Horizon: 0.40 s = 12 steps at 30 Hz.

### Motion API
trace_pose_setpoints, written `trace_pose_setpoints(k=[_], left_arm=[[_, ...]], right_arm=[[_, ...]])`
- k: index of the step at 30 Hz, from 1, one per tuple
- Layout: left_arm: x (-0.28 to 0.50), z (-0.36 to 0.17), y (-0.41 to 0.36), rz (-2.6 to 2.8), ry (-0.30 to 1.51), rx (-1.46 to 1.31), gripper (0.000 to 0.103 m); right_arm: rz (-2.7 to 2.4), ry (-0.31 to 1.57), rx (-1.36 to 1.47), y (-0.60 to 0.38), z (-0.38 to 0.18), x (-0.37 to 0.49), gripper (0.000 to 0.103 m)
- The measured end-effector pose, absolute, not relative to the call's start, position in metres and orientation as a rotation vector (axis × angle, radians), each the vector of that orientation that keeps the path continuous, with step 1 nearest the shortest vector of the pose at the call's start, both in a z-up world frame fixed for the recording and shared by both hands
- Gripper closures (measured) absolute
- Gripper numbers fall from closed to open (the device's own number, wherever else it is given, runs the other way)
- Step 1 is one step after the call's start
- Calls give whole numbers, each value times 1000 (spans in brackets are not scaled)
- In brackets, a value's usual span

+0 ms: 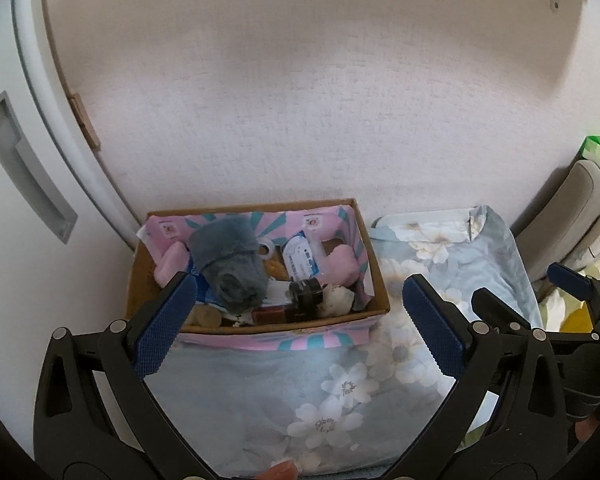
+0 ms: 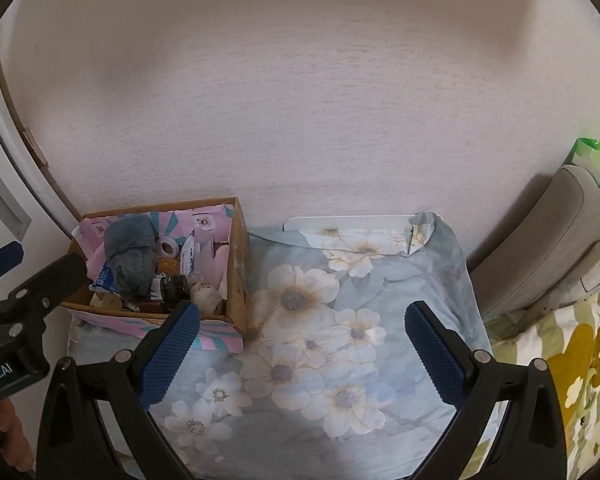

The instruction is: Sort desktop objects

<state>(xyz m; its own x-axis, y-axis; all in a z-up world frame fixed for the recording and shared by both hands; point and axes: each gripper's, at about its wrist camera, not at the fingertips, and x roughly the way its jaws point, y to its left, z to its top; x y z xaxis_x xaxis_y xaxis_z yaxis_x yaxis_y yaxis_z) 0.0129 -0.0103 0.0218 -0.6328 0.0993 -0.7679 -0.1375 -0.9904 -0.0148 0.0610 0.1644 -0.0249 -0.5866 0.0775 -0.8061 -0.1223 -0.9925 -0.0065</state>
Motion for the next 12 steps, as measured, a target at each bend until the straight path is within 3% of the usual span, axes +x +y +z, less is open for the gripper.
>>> trace_pose_setpoints(k=[12], left_arm=[[13,22,-4,2746,73,-1266,0]], right_arm=[[2706,88,-1356,170,-23,60,1]])
